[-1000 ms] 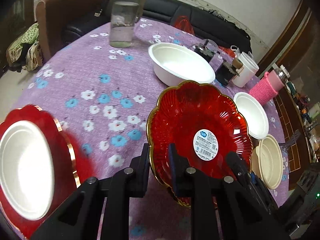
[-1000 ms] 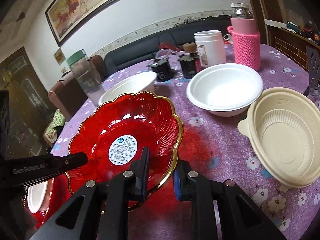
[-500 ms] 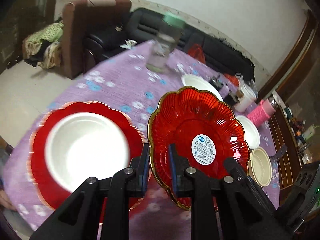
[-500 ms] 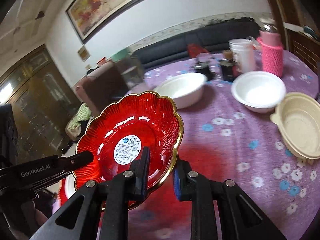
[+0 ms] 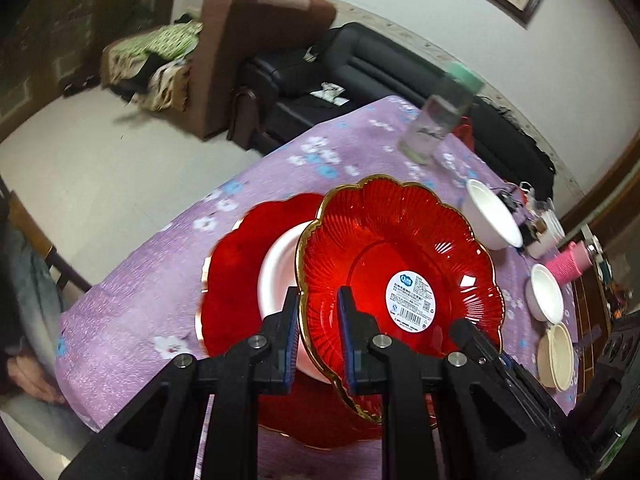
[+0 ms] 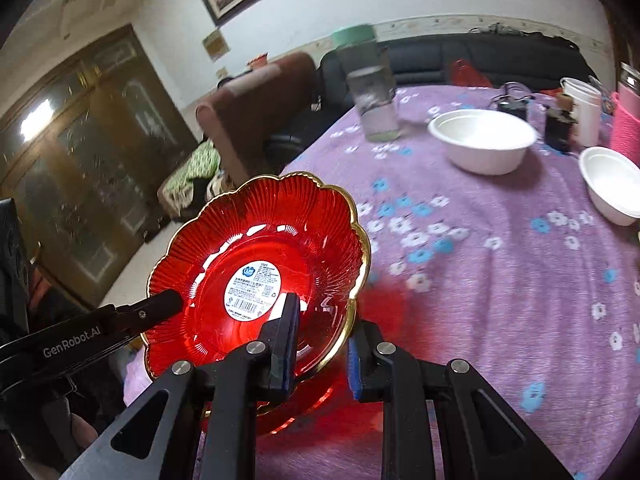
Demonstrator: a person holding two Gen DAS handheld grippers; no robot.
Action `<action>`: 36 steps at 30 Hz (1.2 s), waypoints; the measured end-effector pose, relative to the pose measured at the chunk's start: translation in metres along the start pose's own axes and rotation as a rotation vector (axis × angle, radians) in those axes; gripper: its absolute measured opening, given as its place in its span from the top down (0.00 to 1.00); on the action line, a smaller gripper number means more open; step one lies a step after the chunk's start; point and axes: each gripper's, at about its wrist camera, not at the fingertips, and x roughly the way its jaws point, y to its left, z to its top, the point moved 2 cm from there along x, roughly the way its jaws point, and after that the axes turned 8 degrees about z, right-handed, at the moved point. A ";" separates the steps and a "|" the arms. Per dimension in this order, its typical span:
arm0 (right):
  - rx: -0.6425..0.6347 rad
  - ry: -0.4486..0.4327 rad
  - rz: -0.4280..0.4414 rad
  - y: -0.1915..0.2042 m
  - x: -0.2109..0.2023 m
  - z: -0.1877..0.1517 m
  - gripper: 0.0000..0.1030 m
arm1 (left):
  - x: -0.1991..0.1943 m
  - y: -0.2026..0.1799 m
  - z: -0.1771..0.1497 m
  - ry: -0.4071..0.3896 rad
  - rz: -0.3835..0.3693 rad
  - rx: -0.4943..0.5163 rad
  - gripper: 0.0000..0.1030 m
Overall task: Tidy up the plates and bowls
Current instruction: 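Lower the small red plate onto the large red plate and open both grippers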
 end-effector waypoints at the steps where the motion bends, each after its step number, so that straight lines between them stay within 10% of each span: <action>1: -0.006 0.010 -0.003 0.003 0.005 0.000 0.78 | 0.003 0.005 0.000 0.006 0.005 -0.006 0.83; 11: -0.019 0.062 -0.016 0.007 0.028 -0.007 0.78 | 0.020 0.030 0.001 0.042 0.021 -0.066 0.81; 17: -0.048 0.052 -0.051 0.012 0.029 -0.002 0.77 | 0.012 0.031 0.007 0.003 0.013 -0.042 0.55; 21: -0.035 0.005 -0.048 0.012 0.017 -0.004 0.48 | -0.006 0.034 0.009 -0.048 0.025 -0.045 0.45; 36: 0.067 -0.180 -0.109 -0.043 -0.061 -0.010 0.37 | -0.056 -0.032 -0.013 -0.133 -0.032 0.105 0.29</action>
